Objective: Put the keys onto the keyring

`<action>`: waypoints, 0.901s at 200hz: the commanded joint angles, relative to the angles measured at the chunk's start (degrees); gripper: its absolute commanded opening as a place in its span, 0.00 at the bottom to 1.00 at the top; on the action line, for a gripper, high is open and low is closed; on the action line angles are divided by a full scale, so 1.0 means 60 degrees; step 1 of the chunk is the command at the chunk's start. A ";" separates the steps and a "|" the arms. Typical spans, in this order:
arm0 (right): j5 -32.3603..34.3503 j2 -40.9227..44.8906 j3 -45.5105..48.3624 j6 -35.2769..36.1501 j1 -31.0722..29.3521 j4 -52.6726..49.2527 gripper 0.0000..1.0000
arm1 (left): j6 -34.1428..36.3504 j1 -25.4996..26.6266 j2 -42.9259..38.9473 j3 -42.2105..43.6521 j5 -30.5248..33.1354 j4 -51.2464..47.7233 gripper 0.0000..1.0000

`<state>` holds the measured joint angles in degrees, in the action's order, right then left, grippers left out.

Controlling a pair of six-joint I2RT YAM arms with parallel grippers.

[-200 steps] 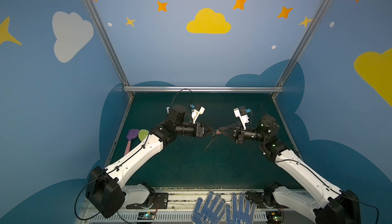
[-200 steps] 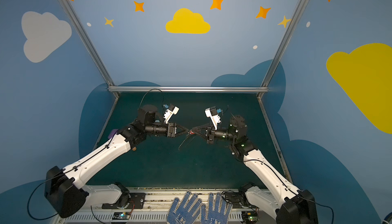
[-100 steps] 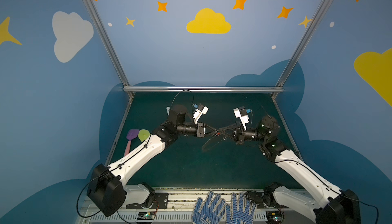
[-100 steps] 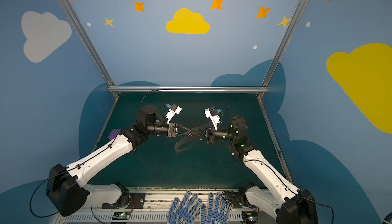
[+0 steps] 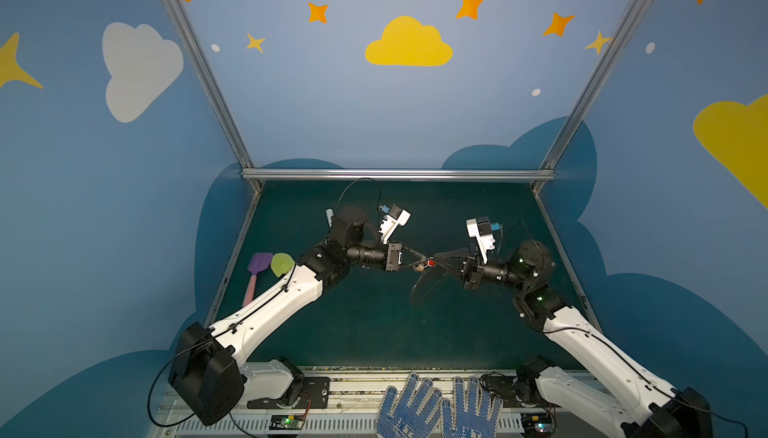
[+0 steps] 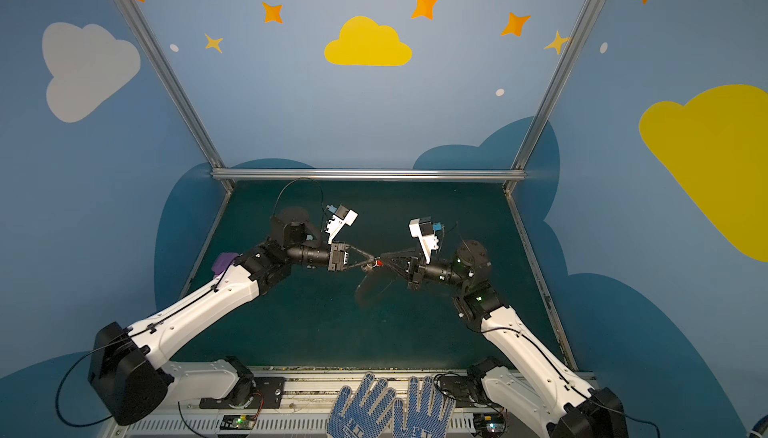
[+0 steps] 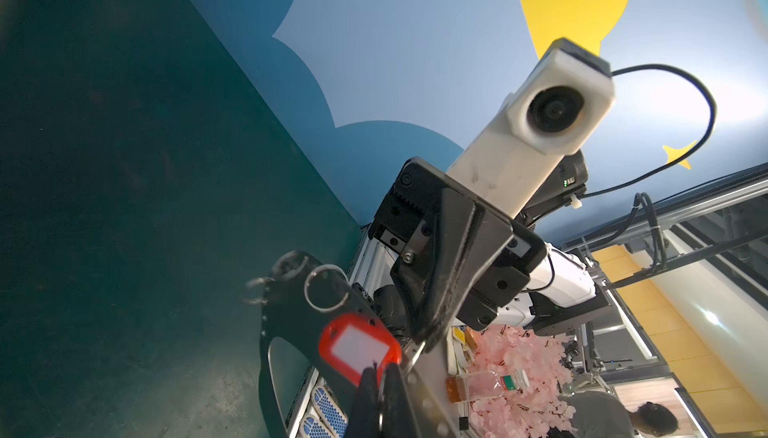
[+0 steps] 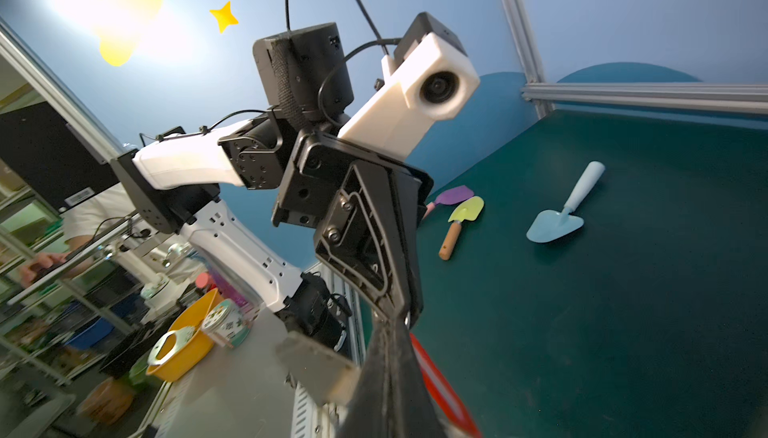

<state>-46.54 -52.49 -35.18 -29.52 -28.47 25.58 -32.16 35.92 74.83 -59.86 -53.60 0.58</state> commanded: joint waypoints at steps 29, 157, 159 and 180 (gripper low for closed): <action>0.1254 0.0438 0.0340 -0.0254 0.0032 0.1998 0.00 | -0.0084 0.0224 0.0529 0.0010 0.0128 -0.0269 0.04; 0.1090 0.0561 0.0535 -0.0698 -0.0061 0.2443 0.00 | -0.0972 0.0135 0.0189 0.0568 0.0483 0.1033 0.28; 0.1052 0.0549 0.0532 -0.0711 -0.0049 0.2452 0.00 | -0.0961 0.0117 0.0138 0.0571 0.0515 0.1021 0.29; 0.0862 0.0465 0.0474 -0.0734 -0.0047 0.2387 0.00 | -0.0968 -0.0100 -0.0494 0.0778 0.0938 0.0975 0.31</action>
<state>-39.99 -49.84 -31.53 -33.04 -28.60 37.15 -38.15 36.62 76.82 -56.18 -50.19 4.51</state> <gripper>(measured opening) 0.052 0.303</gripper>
